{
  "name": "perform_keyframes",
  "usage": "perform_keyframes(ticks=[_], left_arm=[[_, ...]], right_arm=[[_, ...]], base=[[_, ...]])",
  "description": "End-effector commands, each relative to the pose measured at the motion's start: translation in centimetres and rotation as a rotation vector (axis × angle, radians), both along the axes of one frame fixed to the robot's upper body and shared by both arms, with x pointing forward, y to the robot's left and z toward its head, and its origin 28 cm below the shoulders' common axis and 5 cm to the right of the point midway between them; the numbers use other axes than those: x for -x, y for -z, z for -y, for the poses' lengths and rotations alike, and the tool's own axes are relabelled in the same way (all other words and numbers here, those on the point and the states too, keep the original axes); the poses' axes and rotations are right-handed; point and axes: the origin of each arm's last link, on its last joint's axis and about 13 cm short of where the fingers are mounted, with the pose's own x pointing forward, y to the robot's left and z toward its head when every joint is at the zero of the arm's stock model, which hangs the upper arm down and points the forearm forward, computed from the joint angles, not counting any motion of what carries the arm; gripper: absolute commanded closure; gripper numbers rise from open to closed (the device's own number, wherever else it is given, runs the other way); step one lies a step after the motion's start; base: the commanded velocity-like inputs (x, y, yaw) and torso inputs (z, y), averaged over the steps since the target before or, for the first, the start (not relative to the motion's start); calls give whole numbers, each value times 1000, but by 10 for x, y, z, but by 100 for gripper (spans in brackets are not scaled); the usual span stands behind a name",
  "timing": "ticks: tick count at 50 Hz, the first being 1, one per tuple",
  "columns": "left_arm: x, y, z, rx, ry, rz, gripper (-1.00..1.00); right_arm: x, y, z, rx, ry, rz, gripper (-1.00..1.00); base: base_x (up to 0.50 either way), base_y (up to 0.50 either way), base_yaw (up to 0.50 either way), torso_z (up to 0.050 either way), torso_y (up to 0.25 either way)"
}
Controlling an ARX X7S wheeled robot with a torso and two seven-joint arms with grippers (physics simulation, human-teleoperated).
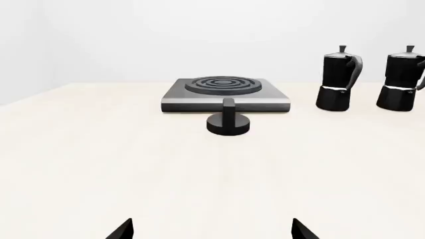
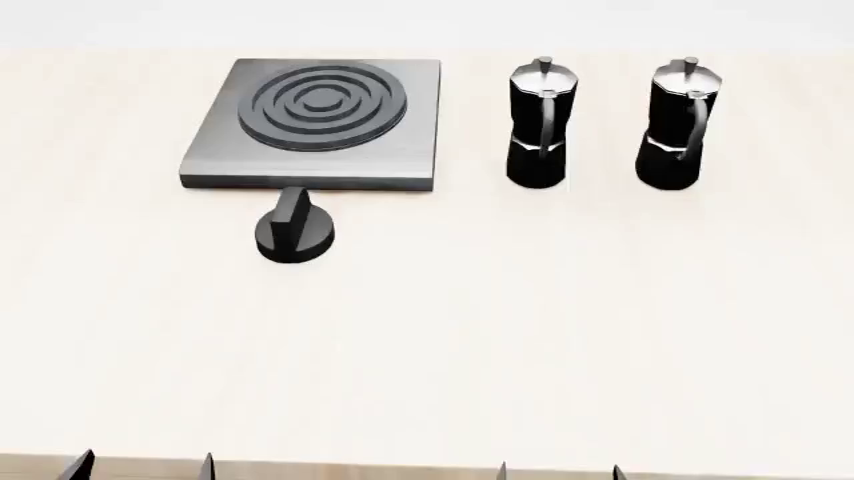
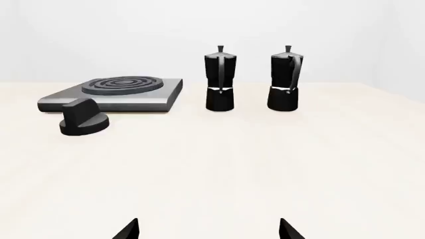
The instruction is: Put both moka pots on the stove.
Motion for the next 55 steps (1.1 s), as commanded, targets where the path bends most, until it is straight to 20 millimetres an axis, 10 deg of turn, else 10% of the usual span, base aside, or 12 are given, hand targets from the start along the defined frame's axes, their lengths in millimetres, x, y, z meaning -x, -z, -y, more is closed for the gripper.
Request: perform_keyframes(ticks=[1, 16, 42, 55], left_arm=[[2, -1, 0, -37, 0, 5, -100], [4, -10, 3, -33, 6, 30, -100], [53, -106, 6, -84, -30, 344, -100], [64, -121, 8, -71, -10, 413, -100]], right_arm=[[3, 1, 0, 79, -2, 5, -100], [4, -12, 0, 0, -1, 40, -100], [53, -108, -5, 23, -30, 379, -100], [57, -116, -4, 2, -33, 393, -100]], base=[[0, 0, 0, 0, 0], [0, 0, 0, 0, 0], [0, 0, 0, 0, 0], [0, 0, 0, 0, 0]])
